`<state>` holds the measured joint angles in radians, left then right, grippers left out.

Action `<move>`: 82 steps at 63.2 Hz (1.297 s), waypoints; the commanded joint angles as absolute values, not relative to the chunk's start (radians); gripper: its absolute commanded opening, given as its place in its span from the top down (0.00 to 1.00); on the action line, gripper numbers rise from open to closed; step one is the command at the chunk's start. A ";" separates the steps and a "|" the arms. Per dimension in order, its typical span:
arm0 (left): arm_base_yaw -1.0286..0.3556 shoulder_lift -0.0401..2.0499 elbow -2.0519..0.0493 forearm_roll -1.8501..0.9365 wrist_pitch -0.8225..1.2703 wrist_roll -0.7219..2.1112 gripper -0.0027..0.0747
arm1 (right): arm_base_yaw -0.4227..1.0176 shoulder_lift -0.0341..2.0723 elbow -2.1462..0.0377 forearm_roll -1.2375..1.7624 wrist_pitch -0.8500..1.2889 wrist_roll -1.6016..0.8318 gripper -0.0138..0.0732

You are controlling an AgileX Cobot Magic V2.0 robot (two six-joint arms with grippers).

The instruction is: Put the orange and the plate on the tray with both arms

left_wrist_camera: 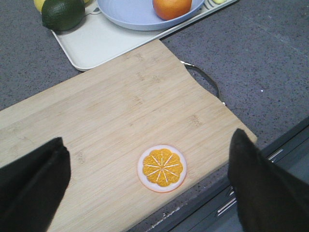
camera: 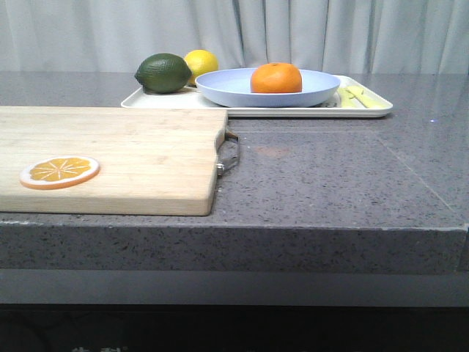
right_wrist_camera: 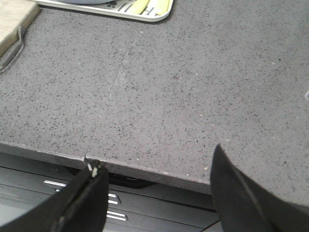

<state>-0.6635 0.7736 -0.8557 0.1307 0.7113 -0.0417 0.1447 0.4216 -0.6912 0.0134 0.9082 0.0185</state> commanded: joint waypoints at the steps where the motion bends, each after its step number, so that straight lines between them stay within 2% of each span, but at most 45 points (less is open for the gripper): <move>1: -0.661 0.767 -0.883 0.139 0.644 -0.049 0.32 | 0.140 0.423 -0.712 0.000 0.846 0.022 0.38; 19: -0.661 0.767 -0.883 0.139 0.644 -0.049 0.86 | 0.140 0.423 -0.712 0.000 0.847 0.022 0.85; 25: -0.661 0.767 -0.883 0.139 0.644 -0.049 0.99 | 0.140 0.423 -0.712 0.000 0.847 0.022 0.92; 67: -0.663 0.749 -0.868 0.131 0.629 -0.049 0.99 | 0.140 0.423 -0.712 0.000 0.856 0.022 0.92; 82: -0.480 0.536 -0.656 0.084 0.426 -0.049 0.99 | 0.140 0.423 -0.712 0.000 0.856 0.022 0.92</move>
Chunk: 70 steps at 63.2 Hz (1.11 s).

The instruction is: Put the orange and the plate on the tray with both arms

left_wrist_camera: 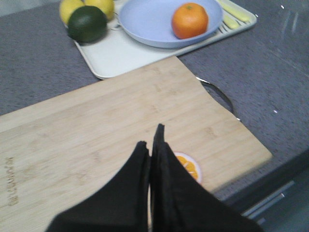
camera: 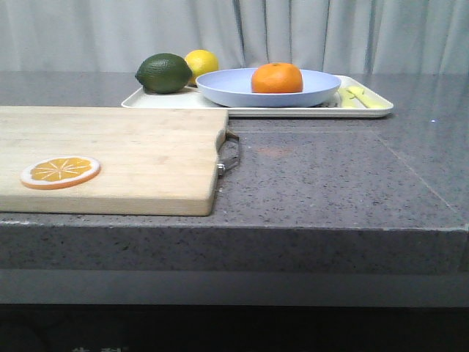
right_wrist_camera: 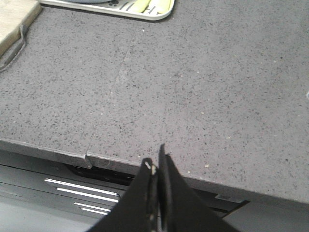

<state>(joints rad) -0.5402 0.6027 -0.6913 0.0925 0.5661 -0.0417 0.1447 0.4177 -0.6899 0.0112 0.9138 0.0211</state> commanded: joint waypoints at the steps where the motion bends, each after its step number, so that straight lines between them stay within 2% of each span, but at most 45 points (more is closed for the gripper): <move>1: -0.465 0.519 -0.638 0.084 0.413 -0.049 0.99 | 0.140 0.423 -0.712 0.000 0.856 0.022 0.92; 14: -0.231 0.255 -0.322 0.095 0.151 -0.049 0.99 | 0.140 0.423 -0.712 0.000 0.856 0.022 0.92; 28: -0.081 0.036 -0.082 -0.013 0.000 -0.049 0.99 | 0.140 0.423 -0.712 0.000 0.856 0.022 0.92; 38: -0.065 -0.024 0.008 -0.038 -0.060 -0.049 0.99 | 0.140 0.423 -0.712 0.000 0.857 0.022 0.92; 70: -0.071 -0.023 0.006 -0.042 -0.025 -0.049 0.99 | 0.140 0.426 -0.712 0.000 0.855 0.022 0.92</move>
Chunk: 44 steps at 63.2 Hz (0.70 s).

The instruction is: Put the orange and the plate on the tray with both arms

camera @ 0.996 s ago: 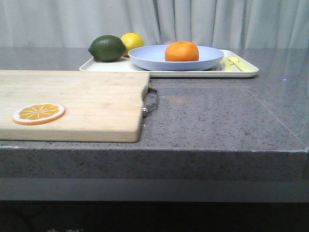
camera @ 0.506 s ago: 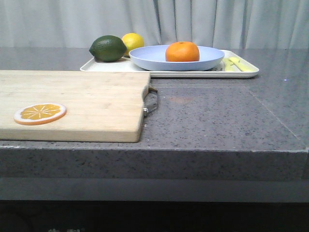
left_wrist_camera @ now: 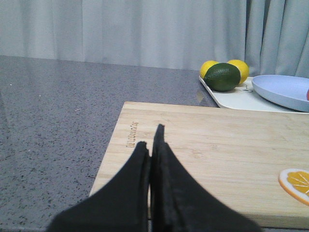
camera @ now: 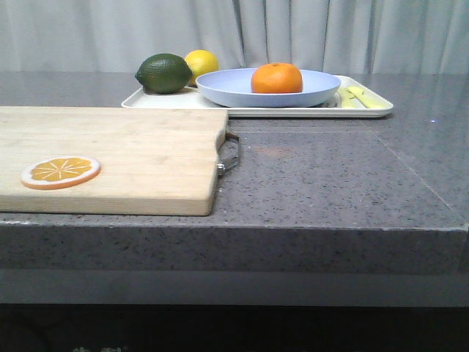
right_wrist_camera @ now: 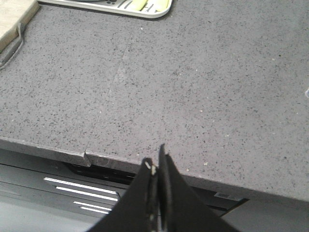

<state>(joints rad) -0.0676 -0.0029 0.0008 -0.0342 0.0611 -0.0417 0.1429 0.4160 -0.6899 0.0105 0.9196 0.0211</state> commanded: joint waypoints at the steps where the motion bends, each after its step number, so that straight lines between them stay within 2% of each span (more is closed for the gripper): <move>1: -0.071 -0.023 0.006 -0.042 -0.025 -0.049 0.99 | 0.140 0.426 -0.712 0.000 0.855 0.022 0.92; 44: -0.071 -0.023 0.006 -0.042 -0.025 -0.049 0.99 | 0.144 0.403 -0.695 0.000 0.835 0.022 0.92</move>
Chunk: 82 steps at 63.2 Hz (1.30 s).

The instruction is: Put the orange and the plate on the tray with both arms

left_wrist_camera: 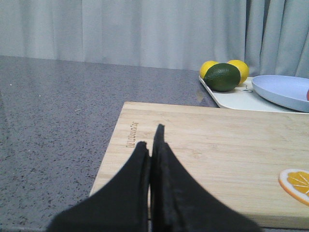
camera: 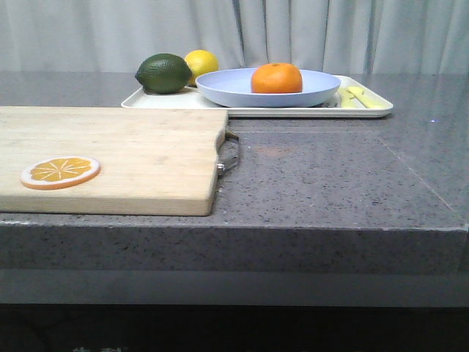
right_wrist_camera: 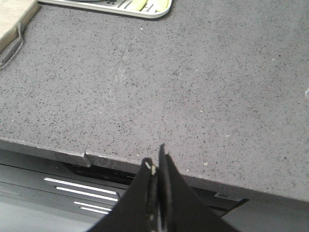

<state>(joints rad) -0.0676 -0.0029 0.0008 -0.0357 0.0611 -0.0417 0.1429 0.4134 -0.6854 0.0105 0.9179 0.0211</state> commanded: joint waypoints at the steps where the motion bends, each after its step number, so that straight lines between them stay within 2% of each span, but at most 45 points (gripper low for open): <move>1: -0.071 -0.023 0.006 -0.042 -0.025 -0.049 0.99 | 0.144 0.398 -0.684 -0.014 0.823 0.022 0.92; 25: -0.071 -0.023 0.006 -0.042 -0.025 -0.049 0.99 | 0.050 0.073 -0.172 -0.053 0.175 0.009 0.92; 38: -0.071 -0.023 0.006 -0.042 -0.025 -0.049 0.99 | 0.034 -0.033 0.027 -0.053 -0.059 0.009 0.92; 82: -0.071 -0.023 0.006 -0.042 -0.025 -0.049 0.99 | 0.006 -0.032 0.023 -0.053 -0.069 0.009 0.92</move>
